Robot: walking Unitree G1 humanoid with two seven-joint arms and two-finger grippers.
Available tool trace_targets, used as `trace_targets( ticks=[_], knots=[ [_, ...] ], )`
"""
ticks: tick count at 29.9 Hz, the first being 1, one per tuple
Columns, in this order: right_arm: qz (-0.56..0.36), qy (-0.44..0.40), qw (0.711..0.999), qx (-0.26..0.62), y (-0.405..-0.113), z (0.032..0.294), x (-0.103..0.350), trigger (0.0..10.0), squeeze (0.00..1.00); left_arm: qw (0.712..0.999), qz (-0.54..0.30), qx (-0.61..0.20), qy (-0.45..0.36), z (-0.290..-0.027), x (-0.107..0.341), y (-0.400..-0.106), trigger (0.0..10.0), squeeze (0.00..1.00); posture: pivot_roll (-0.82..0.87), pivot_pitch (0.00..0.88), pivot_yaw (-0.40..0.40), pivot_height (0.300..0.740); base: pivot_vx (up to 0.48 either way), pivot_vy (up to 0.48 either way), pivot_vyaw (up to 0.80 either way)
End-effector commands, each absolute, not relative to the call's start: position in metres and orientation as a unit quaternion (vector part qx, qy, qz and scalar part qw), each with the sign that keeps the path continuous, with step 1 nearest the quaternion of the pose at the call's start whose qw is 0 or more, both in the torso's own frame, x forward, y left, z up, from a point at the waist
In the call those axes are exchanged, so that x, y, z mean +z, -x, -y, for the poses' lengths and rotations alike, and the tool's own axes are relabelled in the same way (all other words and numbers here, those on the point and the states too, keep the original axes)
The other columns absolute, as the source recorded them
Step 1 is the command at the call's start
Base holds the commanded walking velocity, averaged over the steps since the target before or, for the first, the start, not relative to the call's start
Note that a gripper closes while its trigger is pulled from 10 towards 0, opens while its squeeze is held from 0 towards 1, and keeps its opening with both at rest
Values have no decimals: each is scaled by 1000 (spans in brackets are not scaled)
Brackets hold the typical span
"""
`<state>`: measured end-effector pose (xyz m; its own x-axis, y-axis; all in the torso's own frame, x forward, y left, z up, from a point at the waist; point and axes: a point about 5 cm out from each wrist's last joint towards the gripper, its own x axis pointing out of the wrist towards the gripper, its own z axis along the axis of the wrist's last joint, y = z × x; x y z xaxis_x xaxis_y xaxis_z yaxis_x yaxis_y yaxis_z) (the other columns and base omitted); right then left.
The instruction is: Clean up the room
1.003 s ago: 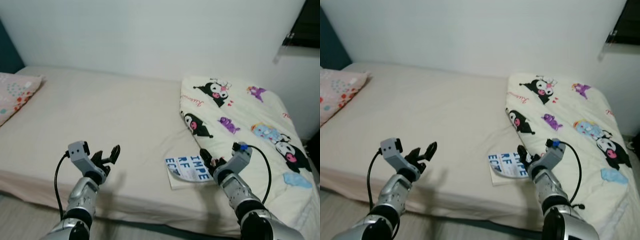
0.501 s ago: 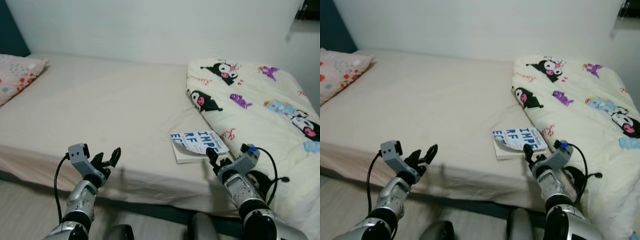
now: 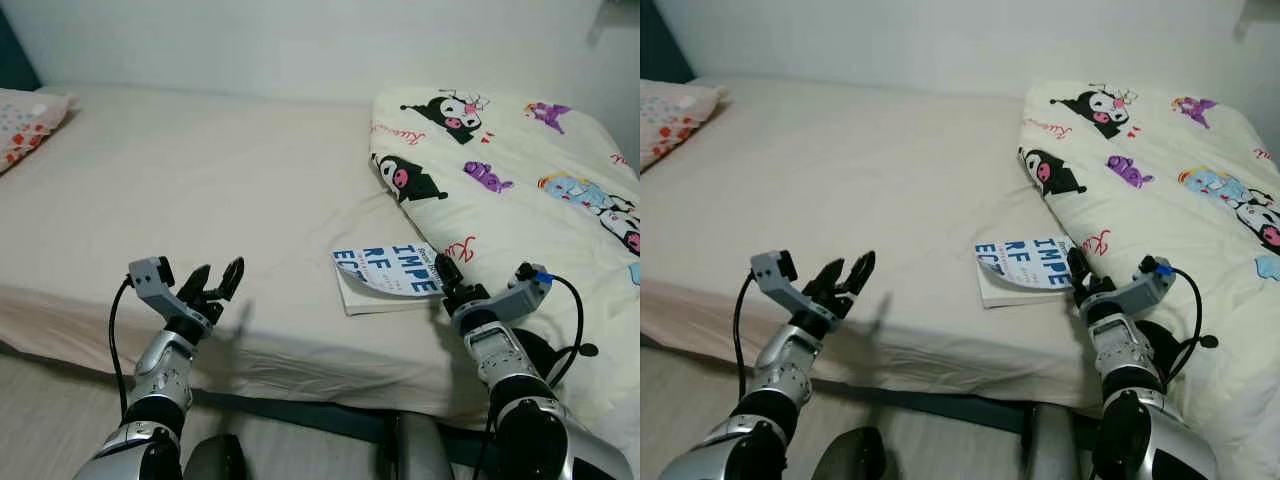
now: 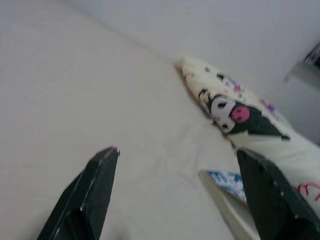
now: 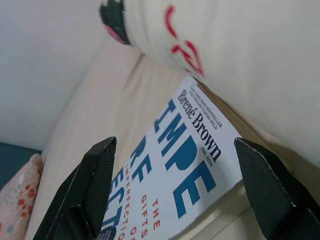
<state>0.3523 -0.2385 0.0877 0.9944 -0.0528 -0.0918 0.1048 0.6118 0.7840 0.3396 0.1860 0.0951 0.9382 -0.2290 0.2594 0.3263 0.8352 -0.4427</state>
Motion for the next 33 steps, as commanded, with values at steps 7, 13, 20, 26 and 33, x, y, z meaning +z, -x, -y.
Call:
trace_targets(
  ticks=[7,13,20,26,33],
  knots=[
    [-106,-461,881,-14,-355,199,73,10000,0,950,109,-160,245,-188,99,-338,10000,0,26,140,56,435,0,0,0],
    [-168,-420,891,-35,-349,186,57,10000,0,951,112,-164,237,-190,100,-337,10000,0,43,155,45,410,0,0,0],
    [-218,-423,873,-103,-335,182,35,10000,0,952,105,-173,230,-188,96,-332,10000,0,28,160,43,385,0,0,0],
    [-235,-414,870,-130,-330,186,28,10000,0,951,102,-175,235,-183,95,-333,10000,0,21,156,37,355,0,0,0],
    [-252,-399,864,-175,-326,191,24,10000,0,949,103,-177,238,-180,96,-333,10000,0,19,156,33,325,0,0,0]
  ],
)
